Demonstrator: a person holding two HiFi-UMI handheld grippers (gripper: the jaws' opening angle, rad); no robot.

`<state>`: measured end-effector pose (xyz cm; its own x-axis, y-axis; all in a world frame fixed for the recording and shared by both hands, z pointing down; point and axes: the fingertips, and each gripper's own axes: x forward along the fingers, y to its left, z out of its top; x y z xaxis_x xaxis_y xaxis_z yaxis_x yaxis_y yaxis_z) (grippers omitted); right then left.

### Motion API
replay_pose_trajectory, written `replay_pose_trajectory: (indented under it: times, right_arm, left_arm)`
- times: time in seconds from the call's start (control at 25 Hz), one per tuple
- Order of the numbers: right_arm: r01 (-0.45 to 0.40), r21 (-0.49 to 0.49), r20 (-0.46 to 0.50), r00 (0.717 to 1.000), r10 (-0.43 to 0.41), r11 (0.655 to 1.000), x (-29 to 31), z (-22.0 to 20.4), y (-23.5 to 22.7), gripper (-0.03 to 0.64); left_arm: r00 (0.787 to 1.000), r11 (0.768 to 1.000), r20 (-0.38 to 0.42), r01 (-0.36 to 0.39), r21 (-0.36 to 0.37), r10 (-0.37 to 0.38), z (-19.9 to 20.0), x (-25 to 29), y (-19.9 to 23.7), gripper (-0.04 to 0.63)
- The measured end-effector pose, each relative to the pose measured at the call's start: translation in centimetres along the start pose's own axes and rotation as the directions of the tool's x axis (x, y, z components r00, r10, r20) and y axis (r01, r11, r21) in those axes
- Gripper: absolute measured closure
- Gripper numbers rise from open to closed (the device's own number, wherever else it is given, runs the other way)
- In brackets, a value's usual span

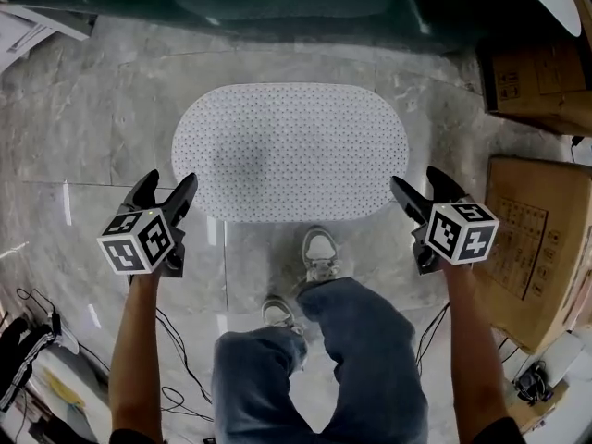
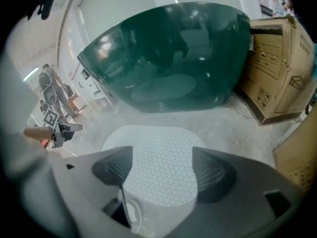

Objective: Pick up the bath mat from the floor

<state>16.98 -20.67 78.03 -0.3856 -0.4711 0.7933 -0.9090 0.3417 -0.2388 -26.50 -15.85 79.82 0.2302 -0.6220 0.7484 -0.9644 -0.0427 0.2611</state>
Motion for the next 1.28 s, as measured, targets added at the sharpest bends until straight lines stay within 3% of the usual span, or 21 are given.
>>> replay_pose_trajectory:
  times: [0.4,0.6,0.92,1.28]
  right_arm:
    - [0.040,-0.061,0.026,0.999,-0.039,0.997,6.6,-4.0,-4.0,0.224]
    - [0.066,-0.044,0.026,0.998,-0.065,0.997,9.4,-6.1,-6.6,0.216]
    - [0.066,0.013,0.014,0.998,-0.066,0.998,13.2,-8.7,-9.2,0.188]
    - [0.113,0.040,-0.047,0.993,-0.111,0.993,16.6,-10.7,-12.2,0.136]
  left_arm:
    - [1.000,0.999,0.025,-0.018,0.051,0.016,-3.9,7.4,4.0,0.213]
    - [1.000,0.998,0.009,-0.030,0.063,0.029,-5.8,10.3,5.7,0.199]
    - [0.997,0.995,-0.071,-0.031,0.092,0.038,-8.6,13.3,8.8,0.158]
    - [0.989,0.996,-0.132,-0.056,0.067,0.064,-10.0,16.4,13.4,0.143]
